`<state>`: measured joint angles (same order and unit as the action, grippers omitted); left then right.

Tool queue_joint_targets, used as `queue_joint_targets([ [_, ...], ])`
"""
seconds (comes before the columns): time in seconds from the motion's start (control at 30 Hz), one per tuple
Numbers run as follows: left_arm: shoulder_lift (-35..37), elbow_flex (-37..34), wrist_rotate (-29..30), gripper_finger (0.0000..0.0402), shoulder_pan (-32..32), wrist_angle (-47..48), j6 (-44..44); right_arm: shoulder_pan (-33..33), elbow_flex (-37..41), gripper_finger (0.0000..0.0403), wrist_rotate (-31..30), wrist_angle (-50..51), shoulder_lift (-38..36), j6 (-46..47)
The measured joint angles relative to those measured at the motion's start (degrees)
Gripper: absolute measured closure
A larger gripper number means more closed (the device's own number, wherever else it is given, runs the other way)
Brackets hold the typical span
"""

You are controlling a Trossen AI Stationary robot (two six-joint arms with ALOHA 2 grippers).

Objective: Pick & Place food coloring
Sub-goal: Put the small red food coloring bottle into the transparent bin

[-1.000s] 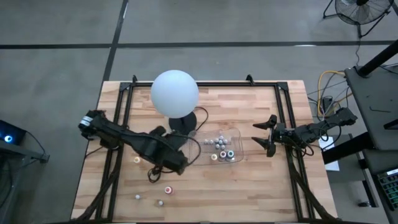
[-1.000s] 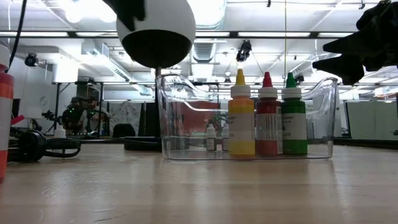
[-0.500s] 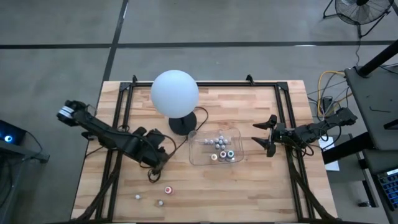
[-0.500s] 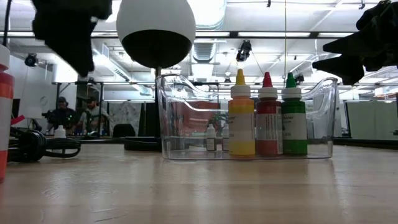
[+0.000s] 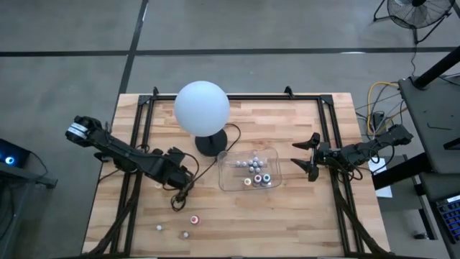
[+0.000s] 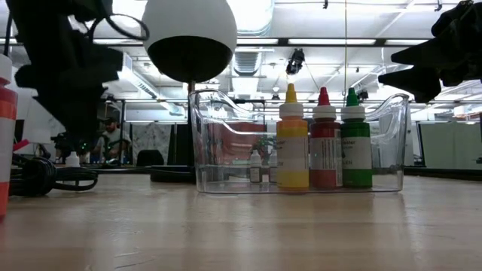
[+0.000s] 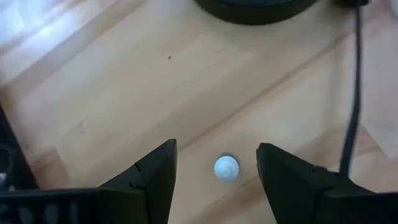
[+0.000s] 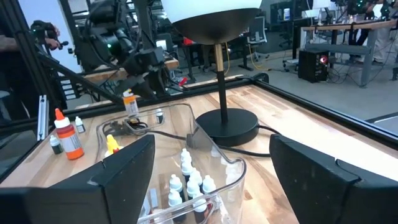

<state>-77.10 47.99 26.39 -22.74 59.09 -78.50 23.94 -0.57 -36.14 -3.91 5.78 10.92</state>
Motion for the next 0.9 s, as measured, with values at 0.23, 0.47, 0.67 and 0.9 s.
queue_joint_targets([
  [0.23, -0.39, -5.95, -1.48, 0.0209, 1.75, -6.78, -2.86, 0.00, -0.01, 0.0105, 0.00, 0.00, 0.00, 0.00],
  [0.47, -3.51, -8.12, -5.67, 0.0209, 2.40, -12.56, -3.81, 0.04, -0.01, 0.0103, 0.00, -0.01, 0.00, 0.00],
  [0.67, -7.74, -5.60, -6.38, 0.0209, 2.40, -13.09, -1.90, 0.04, -0.01, 0.0095, 0.00, 0.01, 0.02, 0.00],
  [0.9, -10.40, -3.66, -7.76, 0.0209, 2.43, -12.40, -1.30, 0.02, -0.01, 0.0093, 0.00, 0.01, 0.07, 0.00],
])
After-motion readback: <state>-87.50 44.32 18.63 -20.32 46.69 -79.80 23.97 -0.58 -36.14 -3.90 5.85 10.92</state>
